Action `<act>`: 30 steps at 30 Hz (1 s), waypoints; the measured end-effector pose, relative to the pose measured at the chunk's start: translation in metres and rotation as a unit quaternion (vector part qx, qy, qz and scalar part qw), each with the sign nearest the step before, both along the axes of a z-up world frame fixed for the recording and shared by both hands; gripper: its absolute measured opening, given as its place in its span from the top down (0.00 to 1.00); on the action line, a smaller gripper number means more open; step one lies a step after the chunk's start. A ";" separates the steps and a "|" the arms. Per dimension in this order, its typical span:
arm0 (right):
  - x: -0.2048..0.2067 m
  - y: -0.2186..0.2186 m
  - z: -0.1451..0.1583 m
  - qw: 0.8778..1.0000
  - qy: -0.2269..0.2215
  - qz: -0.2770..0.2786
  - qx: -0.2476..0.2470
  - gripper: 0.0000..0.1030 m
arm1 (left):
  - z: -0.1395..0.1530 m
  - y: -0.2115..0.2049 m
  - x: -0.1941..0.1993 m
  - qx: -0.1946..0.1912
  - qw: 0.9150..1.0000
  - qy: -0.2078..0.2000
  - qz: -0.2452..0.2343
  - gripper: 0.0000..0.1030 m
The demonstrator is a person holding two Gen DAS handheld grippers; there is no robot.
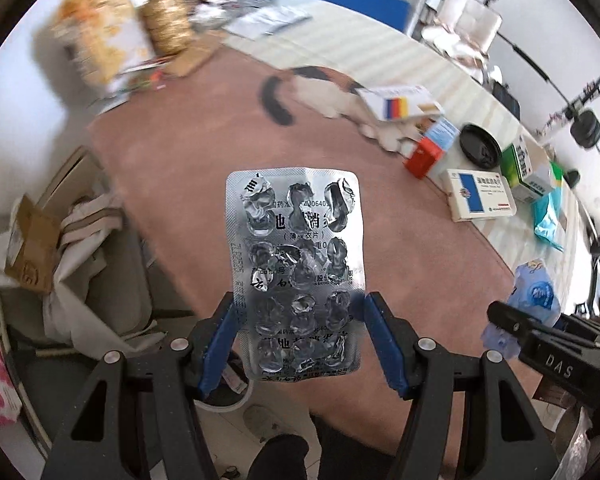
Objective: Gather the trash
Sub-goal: 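Lift the blister pack and blue bag and carry both to the trash bin, then open both grippers over the bin, releasing blister pack and blue bag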
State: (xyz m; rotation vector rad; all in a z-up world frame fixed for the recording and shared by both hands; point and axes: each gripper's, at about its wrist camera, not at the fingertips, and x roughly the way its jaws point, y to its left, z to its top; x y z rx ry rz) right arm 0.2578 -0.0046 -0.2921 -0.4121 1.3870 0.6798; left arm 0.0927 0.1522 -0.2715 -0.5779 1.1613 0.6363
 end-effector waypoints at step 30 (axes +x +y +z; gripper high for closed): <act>-0.310 0.107 -0.385 0.963 0.134 0.219 -0.084 0.53 | -0.397 0.054 -0.329 -0.272 0.925 0.023 0.265 0.41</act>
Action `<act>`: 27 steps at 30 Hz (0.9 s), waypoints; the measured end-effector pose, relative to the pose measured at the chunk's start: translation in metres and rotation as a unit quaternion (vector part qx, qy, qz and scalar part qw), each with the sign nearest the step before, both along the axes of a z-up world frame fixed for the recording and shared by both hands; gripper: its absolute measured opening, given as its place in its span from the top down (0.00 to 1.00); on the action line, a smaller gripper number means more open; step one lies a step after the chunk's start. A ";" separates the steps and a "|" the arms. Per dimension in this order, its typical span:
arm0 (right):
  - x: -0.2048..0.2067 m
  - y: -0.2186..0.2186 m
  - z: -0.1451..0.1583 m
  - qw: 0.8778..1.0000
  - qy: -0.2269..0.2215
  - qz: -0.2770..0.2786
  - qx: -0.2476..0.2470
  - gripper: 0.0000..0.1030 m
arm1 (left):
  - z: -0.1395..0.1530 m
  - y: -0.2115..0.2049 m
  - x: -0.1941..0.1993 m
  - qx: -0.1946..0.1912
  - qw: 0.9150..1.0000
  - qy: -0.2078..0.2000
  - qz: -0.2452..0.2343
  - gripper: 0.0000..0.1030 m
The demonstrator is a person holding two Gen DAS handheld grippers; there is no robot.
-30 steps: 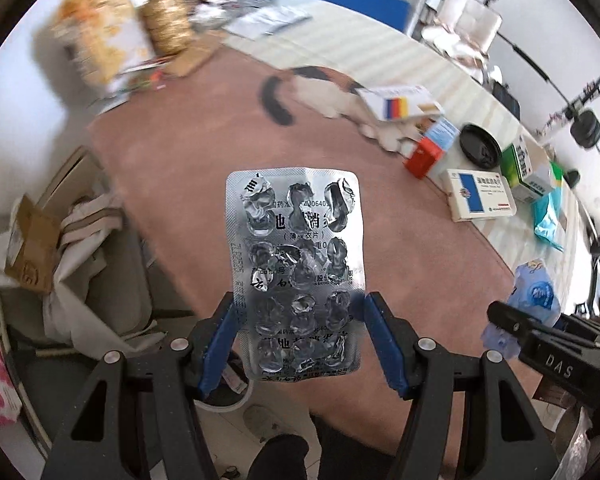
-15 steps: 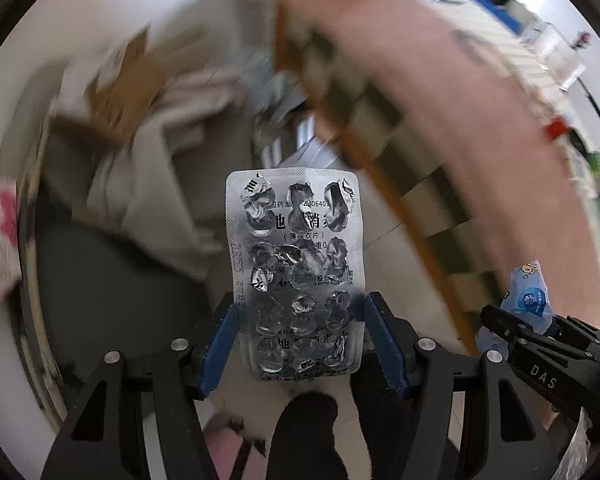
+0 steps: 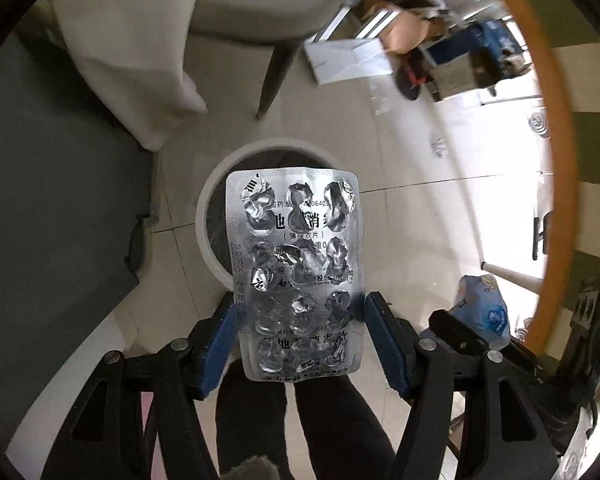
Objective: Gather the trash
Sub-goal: 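Open both grippers over the bin, releasing blister pack and blue bag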
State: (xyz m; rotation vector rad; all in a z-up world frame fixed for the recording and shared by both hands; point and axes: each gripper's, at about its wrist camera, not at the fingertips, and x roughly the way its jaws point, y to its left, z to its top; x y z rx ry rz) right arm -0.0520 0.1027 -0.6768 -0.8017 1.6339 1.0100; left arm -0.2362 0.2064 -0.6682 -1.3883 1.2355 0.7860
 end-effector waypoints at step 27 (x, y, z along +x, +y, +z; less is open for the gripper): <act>-0.017 0.012 -0.033 0.992 -0.100 0.070 -0.015 0.03 | 0.005 -0.021 -0.044 0.100 0.985 0.138 -0.026 0.05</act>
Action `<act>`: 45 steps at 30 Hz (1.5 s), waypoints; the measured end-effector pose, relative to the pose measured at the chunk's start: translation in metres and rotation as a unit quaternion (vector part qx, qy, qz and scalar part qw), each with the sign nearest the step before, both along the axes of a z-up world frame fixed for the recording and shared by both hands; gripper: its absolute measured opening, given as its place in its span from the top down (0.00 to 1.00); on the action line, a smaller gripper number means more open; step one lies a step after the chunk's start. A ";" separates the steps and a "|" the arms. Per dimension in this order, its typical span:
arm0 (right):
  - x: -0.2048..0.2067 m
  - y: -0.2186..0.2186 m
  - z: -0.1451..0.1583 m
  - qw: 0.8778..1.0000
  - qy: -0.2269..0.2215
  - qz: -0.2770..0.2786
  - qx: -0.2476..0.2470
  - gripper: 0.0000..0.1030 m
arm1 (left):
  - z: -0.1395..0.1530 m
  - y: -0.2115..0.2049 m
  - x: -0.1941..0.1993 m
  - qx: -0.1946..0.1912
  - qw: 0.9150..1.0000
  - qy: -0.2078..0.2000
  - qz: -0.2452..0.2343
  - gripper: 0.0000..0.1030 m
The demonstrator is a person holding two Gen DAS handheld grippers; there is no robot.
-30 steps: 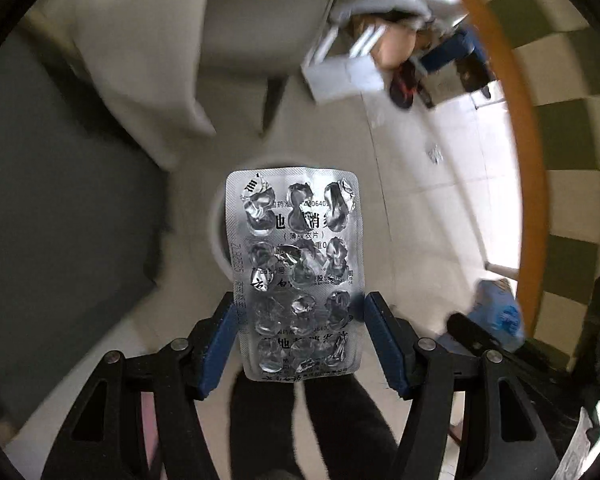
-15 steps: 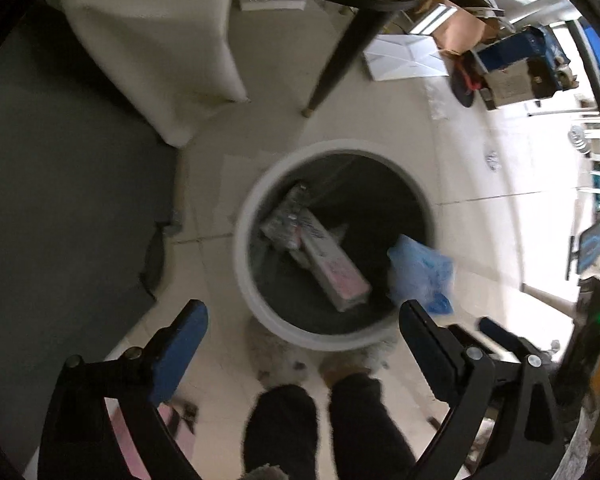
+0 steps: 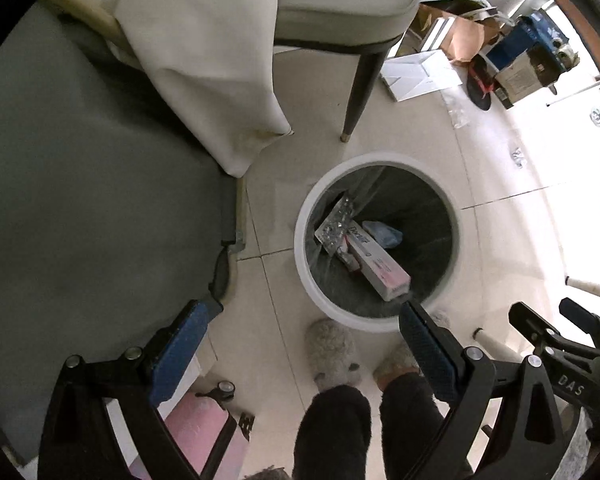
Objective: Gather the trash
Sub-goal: 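Open both grippers over the bin, releasing blister pack and blue bag, then move both tools back over the table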
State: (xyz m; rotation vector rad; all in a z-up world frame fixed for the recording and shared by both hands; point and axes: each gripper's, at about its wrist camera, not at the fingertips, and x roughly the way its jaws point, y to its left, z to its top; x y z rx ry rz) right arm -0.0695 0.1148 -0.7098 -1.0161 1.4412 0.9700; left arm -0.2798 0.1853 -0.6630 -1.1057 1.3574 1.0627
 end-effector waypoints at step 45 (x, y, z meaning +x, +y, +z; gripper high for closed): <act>0.174 -0.077 0.455 0.957 0.005 -0.238 0.165 0.03 | 0.413 -0.003 0.183 0.191 0.964 -0.058 -0.178 0.00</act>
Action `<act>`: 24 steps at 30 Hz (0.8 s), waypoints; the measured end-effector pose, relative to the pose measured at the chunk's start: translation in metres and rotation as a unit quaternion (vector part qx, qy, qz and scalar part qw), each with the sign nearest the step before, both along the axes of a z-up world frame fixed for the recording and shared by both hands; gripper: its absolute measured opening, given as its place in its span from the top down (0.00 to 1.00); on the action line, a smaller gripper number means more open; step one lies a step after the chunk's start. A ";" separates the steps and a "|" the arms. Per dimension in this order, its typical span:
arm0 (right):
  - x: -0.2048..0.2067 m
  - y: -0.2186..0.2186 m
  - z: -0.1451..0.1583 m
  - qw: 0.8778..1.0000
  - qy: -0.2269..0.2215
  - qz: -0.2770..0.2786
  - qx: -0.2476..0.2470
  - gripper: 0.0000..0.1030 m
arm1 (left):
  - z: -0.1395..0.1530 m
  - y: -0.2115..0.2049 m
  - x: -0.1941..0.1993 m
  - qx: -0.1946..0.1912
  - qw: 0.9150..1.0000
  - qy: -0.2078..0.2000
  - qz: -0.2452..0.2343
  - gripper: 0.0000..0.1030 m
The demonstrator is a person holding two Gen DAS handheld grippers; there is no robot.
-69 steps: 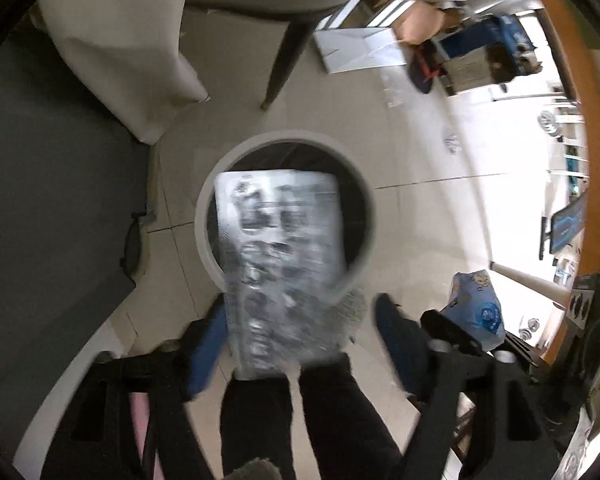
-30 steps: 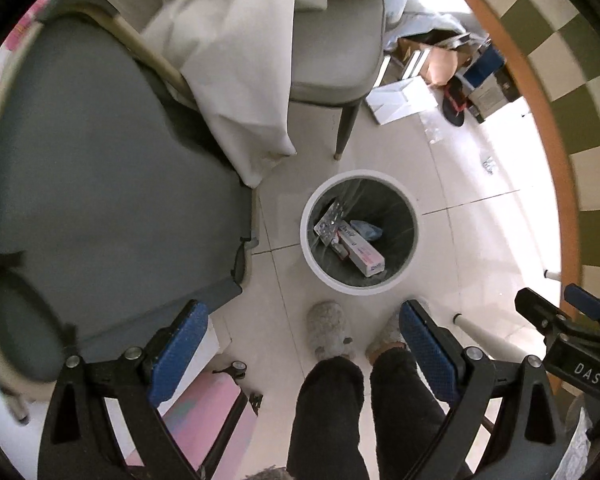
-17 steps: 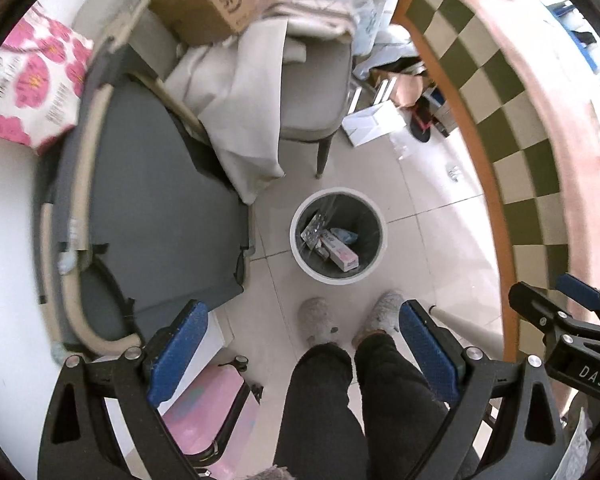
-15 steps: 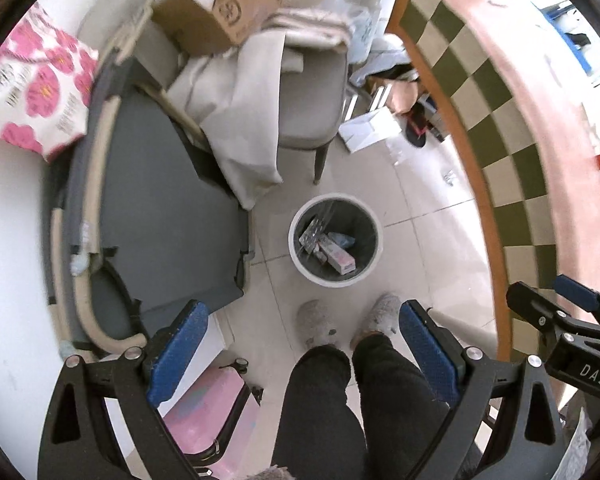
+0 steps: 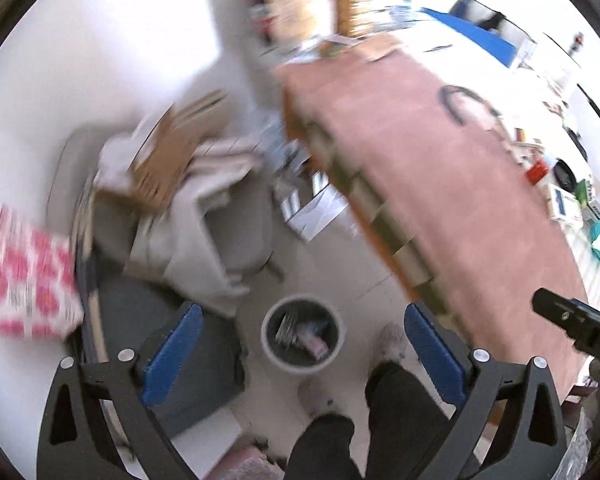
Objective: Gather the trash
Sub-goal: 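Move both tools back over the table, then grasp the red-blue juice carton with the left gripper while the right grasps the white medicine box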
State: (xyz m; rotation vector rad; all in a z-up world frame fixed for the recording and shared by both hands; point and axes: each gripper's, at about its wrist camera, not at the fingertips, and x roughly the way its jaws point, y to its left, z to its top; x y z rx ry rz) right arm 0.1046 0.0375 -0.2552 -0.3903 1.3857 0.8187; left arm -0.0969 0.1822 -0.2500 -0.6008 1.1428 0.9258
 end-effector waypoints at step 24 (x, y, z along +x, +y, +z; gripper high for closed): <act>0.362 -0.003 -0.134 0.894 0.023 -0.425 -0.139 0.03 | -0.077 0.044 0.343 0.040 0.983 0.151 -0.100 0.00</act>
